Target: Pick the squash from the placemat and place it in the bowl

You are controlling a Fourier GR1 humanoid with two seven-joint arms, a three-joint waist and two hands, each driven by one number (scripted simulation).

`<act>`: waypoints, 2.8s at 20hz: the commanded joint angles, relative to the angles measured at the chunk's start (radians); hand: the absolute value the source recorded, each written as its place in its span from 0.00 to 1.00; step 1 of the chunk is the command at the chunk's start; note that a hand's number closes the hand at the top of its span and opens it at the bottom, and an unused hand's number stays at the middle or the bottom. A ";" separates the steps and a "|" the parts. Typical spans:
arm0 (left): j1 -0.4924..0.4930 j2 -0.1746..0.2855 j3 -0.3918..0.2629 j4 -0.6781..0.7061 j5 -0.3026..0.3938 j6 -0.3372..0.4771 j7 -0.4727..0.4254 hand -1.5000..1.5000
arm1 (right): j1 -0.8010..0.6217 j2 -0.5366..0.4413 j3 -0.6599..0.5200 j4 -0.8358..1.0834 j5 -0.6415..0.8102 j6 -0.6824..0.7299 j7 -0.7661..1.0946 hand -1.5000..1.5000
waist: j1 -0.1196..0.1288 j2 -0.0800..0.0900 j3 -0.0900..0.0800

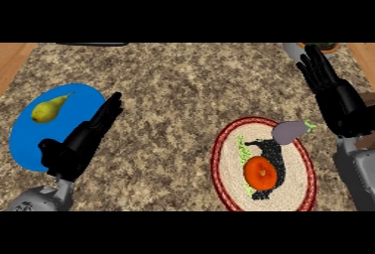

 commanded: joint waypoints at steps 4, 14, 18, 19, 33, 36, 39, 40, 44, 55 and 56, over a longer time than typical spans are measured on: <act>0.005 0.053 0.152 0.020 -0.110 0.144 -0.057 0.50 | 0.227 0.057 -0.075 -0.056 -0.176 0.153 -0.207 1.00 | -0.046 -0.007 0.025; -0.031 0.018 0.167 0.070 -0.195 0.240 -0.047 0.50 | 0.590 0.043 -0.243 0.064 -0.036 0.207 -0.719 0.00 | -0.051 -0.002 0.023; -0.044 -0.006 0.163 0.086 -0.214 0.250 -0.037 0.50 | 0.703 -0.068 -0.246 -0.144 0.054 0.159 -0.615 0.00 | -0.052 -0.005 0.020; -0.058 -0.002 0.150 0.026 -0.217 0.250 0.017 0.50 | 0.696 -0.077 -0.226 -0.133 0.108 0.132 -0.587 0.00 | -0.041 -0.006 0.020; -0.086 -0.016 0.191 0.123 -0.221 0.196 -0.039 0.50 | 0.502 -0.235 0.022 -0.457 0.400 0.153 0.103 0.00 | -0.016 0.001 0.020; -0.105 -0.026 0.207 0.149 -0.206 0.165 -0.058 0.50 | 0.400 -0.267 0.013 -0.471 0.340 0.252 0.240 0.00 | -0.018 0.001 0.020; -0.109 -0.045 0.189 0.099 -0.251 0.195 0.004 0.50 | 0.379 -0.188 0.134 -0.482 0.433 0.243 0.311 0.00 | -0.018 -0.001 0.021; -0.106 -0.045 0.207 0.123 -0.251 0.187 -0.031 0.50 | 0.368 -0.167 0.158 -0.484 0.443 0.254 0.336 0.00 | -0.020 0.000 0.021; -0.053 -0.035 0.193 0.020 -0.252 0.170 0.021 0.50 | 0.333 -0.114 0.280 -0.429 0.555 0.267 0.418 0.00 | -0.009 -0.003 0.021; -0.110 -0.107 0.268 0.133 -0.306 0.129 -0.024 0.50 | 0.240 0.016 0.241 -0.251 0.663 0.372 0.472 0.00 | -0.026 -0.001 0.021; -0.023 -0.098 0.249 0.024 -0.303 0.131 0.012 0.50 | 0.306 0.034 0.303 -0.203 0.755 0.274 0.387 0.00 | -0.023 -0.002 0.021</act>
